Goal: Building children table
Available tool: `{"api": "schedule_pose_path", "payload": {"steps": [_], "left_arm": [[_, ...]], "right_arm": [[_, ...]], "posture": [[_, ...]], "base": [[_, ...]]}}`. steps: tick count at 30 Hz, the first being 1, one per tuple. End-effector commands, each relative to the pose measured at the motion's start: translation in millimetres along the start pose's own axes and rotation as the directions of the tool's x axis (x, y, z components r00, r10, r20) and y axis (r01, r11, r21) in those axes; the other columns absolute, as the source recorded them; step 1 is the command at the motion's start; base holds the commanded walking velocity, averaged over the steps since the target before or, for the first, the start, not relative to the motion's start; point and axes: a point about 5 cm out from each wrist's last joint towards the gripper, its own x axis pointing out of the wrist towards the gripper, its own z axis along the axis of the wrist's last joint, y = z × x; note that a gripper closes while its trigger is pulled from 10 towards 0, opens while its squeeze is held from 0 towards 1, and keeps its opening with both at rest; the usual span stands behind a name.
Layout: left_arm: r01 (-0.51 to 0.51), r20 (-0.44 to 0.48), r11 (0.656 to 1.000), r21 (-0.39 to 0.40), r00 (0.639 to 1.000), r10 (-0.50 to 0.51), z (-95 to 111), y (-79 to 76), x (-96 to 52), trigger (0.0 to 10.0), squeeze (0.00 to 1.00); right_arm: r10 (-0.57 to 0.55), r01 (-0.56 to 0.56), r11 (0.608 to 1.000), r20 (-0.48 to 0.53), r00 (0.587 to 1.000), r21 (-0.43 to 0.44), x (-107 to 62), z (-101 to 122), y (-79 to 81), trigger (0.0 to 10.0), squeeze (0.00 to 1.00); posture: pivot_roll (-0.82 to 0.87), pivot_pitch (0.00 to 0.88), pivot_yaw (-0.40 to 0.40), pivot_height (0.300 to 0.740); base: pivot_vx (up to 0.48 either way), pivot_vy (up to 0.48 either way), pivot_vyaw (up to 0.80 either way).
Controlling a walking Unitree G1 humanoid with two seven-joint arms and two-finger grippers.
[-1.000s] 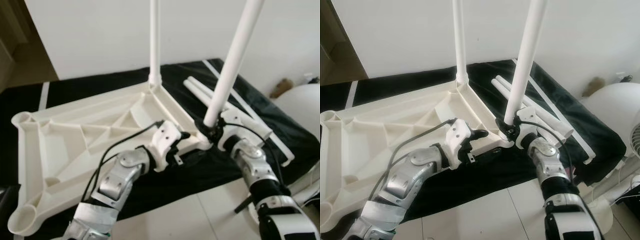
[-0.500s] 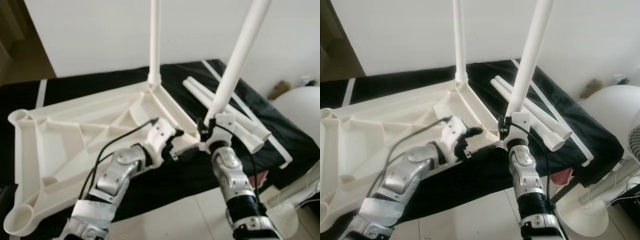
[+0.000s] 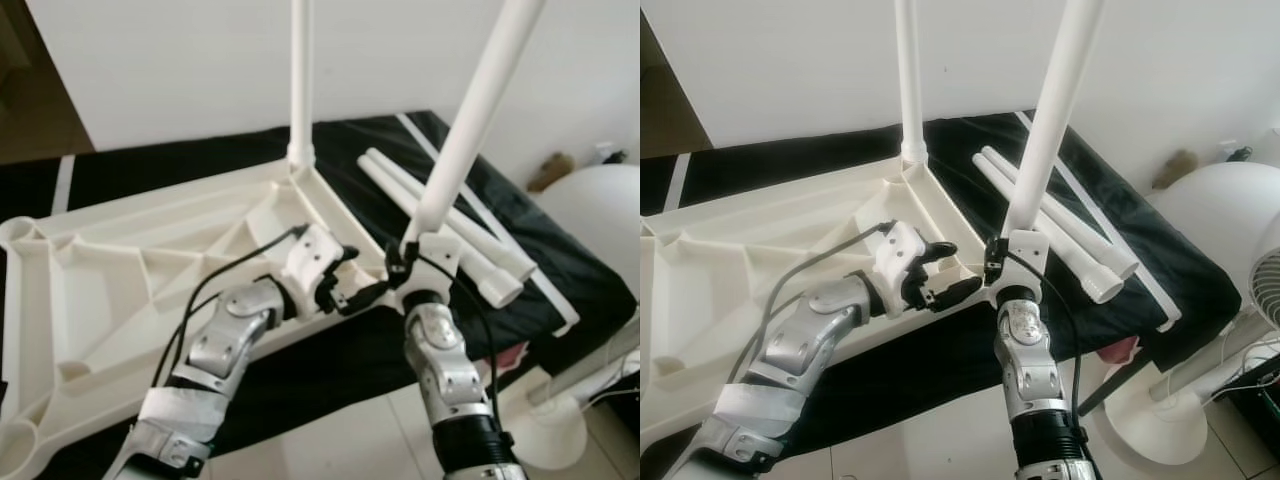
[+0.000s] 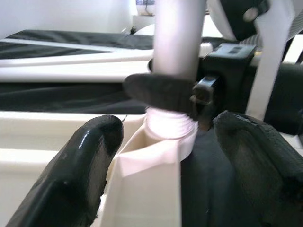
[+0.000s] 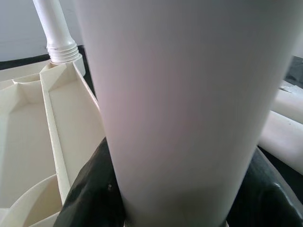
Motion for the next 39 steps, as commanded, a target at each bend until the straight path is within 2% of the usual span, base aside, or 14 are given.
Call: {"api": "schedule_pose_path", "payload": {"steps": [1, 3, 4, 9, 16, 19, 20, 21, 22, 23, 26, 28, 31, 39], "left_arm": [[-0.049, 0.007, 0.999, 0.022, 0.999, 0.049, 2.0, 3.9, 1.1, 10.0, 0.00], [-0.052, 0.011, 0.998, 0.025, 0.999, 0.051, 2.2, 3.9, 1.6, 10.0, 0.00], [-0.047, 0.019, 0.998, 0.035, 0.999, 0.046, 3.5, 2.3, 2.1, 10.0, 0.00], [0.004, 0.044, 0.999, 0.045, 0.999, -0.006, 6.3, -7.3, 6.8, 10.0, 0.00], [-0.008, 0.065, 0.992, 0.123, 0.998, 0.000, 8.3, -11.8, 4.7, 10.0, 0.00], [-0.016, 0.059, 0.992, 0.122, 0.998, 0.008, 5.4, -12.3, 4.0, 10.0, 0.00], [-0.011, 0.054, 0.995, 0.098, 0.999, 0.006, 4.2, -13.5, 4.0, 10.0, 0.00], [-0.007, 0.051, 0.997, 0.080, 0.999, 0.003, 3.5, -14.4, 4.0, 10.0, 0.00], [0.004, 0.049, 0.997, 0.073, 0.999, -0.008, 1.8, -15.9, 3.9, 10.0, 0.00], [0.023, 0.033, 0.997, 0.077, 0.999, -0.026, -1.9, -16.7, 4.2, 10.0, 0.00], [0.029, 0.026, 0.997, 0.078, 0.999, -0.031, -3.1, -16.9, 4.5, 10.0, 0.00], [0.065, 0.035, 0.997, 0.035, 0.997, -0.067, -1.3, -19.8, 5.9, 10.0, 0.00], [0.091, 0.038, 0.995, 0.050, 0.995, -0.093, -0.3, -22.6, 4.9, 10.0, 0.00], [0.097, 0.023, 0.993, 0.060, 0.995, -0.099, -4.1, -18.1, -4.6, 10.0, 0.00]], "right_arm": [[-0.022, 0.025, 0.998, -0.053, 0.998, 0.056, -3.8, -9.3, -6.5, 10.0, 0.00], [-0.021, 0.023, 0.998, -0.048, 0.999, 0.053, -3.8, -8.6, -8.9, 10.0, 0.00], [0.011, -0.009, 0.999, -0.039, 0.999, 0.051, -3.9, -7.3, -9.9, 10.0, 1.00], [0.091, -0.091, 0.995, 0.003, 0.996, 0.035, -6.1, 0.9, -21.4, 10.0, 1.00], [0.168, -0.168, 0.986, 0.016, 0.986, 0.003, -4.9, 7.7, -29.2, 10.0, 1.00], [0.196, -0.196, 0.981, 0.019, 0.980, -0.012, -4.2, 9.2, -32.0, 10.0, 1.00], [0.246, -0.246, 0.969, 0.021, 0.969, -0.013, -4.0, 11.3, -33.1, 10.0, 0.75], [0.284, -0.283, 0.959, 0.022, 0.959, -0.012, -4.0, 13.0, -33.9, 10.0, 0.75], [0.339, -0.338, 0.941, 0.024, 0.941, -0.036, -3.6, 13.9, -34.7, 10.0, 0.00], [0.391, -0.388, 0.918, 0.017, 0.920, -0.082, -1.9, 14.3, -36.2, 10.0, 0.00], [0.401, -0.398, 0.913, 0.015, 0.916, -0.096, -1.3, 14.6, -36.9, 10.0, 0.00], [0.450, -0.446, 0.886, 0.004, 0.893, -0.124, -0.2, 13.7, -39.6, 10.0, 0.00], [0.497, -0.494, 0.858, -0.017, 0.868, -0.139, 1.6, 11.5, -40.8, 10.0, 0.00], [0.600, -0.607, 0.786, -0.092, 0.795, -0.115, 4.2, -2.0, -33.0, 10.0, 0.00]], "posture": [[-0.07, 0.028, 0.004, 0.740], [-0.07, 0.025, 0.004, 0.740], [-0.08, 0.017, 0.011, 0.740], [-0.07, 0.013, 0.004, 0.740], [-0.07, 0.021, -0.012, 0.740], [-0.07, 0.022, -0.012, 0.740], [-0.07, 0.023, -0.007, 0.740], [-0.07, 0.023, -0.007, 0.740], [-0.09, 0.017, -0.001, 0.740], [-0.09, 0.023, 0.008, 0.740], [-0.09, 0.023, 0.008, 0.740], [-0.09, 0.029, 0.017, 0.740], [-0.08, 0.024, 0.024, 0.740], [-0.06, 0.013, 0.015, 0.740]], "base": [[0.000, 0.000, 0.00], [0.000, 0.000, 0.00], [0.000, 0.000, 0.00], [0.000, 0.000, 0.00], [0.000, 0.000, 0.00], [0.000, 0.000, 0.00], [0.000, 0.000, 0.00], [0.000, 0.000, 0.00], [0.000, 0.000, 0.00], [0.000, 0.000, 0.00], [0.000, 0.000, 0.00], [0.000, 0.000, 0.00], [0.000, 0.000, 0.00], [0.000, 0.000, 0.00]]}}
